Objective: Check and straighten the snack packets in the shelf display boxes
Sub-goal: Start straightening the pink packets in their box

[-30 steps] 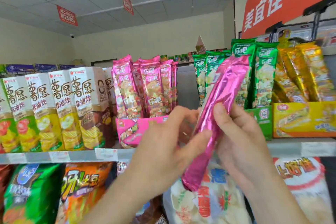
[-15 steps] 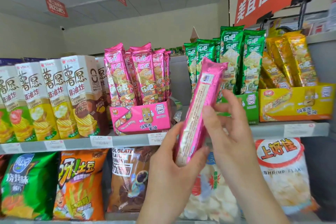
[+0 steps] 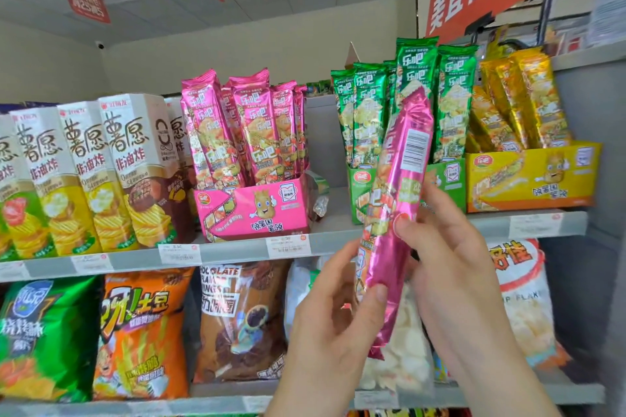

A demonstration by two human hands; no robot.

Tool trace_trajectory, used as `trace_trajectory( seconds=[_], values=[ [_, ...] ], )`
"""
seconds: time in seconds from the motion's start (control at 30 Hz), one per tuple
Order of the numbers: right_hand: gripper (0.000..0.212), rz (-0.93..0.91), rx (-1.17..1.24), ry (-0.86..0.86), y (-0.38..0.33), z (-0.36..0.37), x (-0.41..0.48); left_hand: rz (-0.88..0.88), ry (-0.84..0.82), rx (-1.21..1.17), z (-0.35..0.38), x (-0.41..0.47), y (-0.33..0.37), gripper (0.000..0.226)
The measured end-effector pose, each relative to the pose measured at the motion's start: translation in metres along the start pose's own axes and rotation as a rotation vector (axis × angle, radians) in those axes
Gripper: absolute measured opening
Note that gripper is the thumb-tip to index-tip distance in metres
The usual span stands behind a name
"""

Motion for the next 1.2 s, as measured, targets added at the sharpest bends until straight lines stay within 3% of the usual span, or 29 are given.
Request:
trace_trajectory(
  seconds=[0.07,0.13,0.23,0.33,0.43,0.53,0.6,0.77,0.87,0.93,1.03,1.2],
  values=[
    [0.034,0.004,-0.019,0.036,-0.004,-0.003,0.001,0.0,-0.021,0.031,0.003,-0.006,-0.003,0.046],
    [0.044,-0.013,-0.073,0.132,-0.014,-0.007,0.006,-0.013,-0.043,0.058,0.007,-0.012,-0.005,0.05],
    [0.102,0.029,-0.118,0.19,-0.026,-0.007,0.016,-0.024,-0.075,0.064,0.011,-0.017,-0.004,0.052],
    [0.115,0.045,-0.11,0.136,-0.036,0.002,0.02,-0.031,-0.074,0.084,0.01,-0.016,-0.001,0.051],
    [0.102,0.049,-0.042,0.086,-0.036,0.006,0.022,-0.034,-0.081,0.106,0.009,-0.016,0.0,0.047],
    [0.064,0.081,0.148,0.001,-0.031,0.008,0.022,-0.047,-0.077,0.116,0.008,-0.018,0.0,0.049],
    [0.052,0.131,0.31,-0.077,-0.027,0.013,0.02,-0.044,-0.088,0.109,0.009,-0.02,0.001,0.056],
    [0.047,0.171,0.313,0.016,-0.02,0.002,0.024,-0.001,-0.066,0.208,0.01,-0.02,0.002,0.066],
    [0.058,0.119,0.16,0.092,-0.024,-0.004,0.022,0.093,-0.021,0.379,0.005,-0.019,0.006,0.068],
    [0.04,0.049,0.09,0.083,-0.03,-0.001,0.019,0.07,-0.063,0.438,0.007,-0.02,0.001,0.077],
    [0.023,0.033,0.225,0.051,-0.03,0.002,0.018,-0.017,-0.121,0.394,0.007,-0.023,-0.007,0.085],
    [0.027,0.128,0.361,0.053,-0.021,-0.002,0.024,-0.038,-0.119,0.194,0.006,-0.022,0.004,0.054]
  ],
)
Point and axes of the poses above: each hand's wrist, its own x-axis towards the middle knuckle, its own z-axis out of the palm, y = z × x, the point moved 6 cm from there along x, towards the middle knuckle, and after that the axes turned 7 degrees about z, right-handed, at the moved point
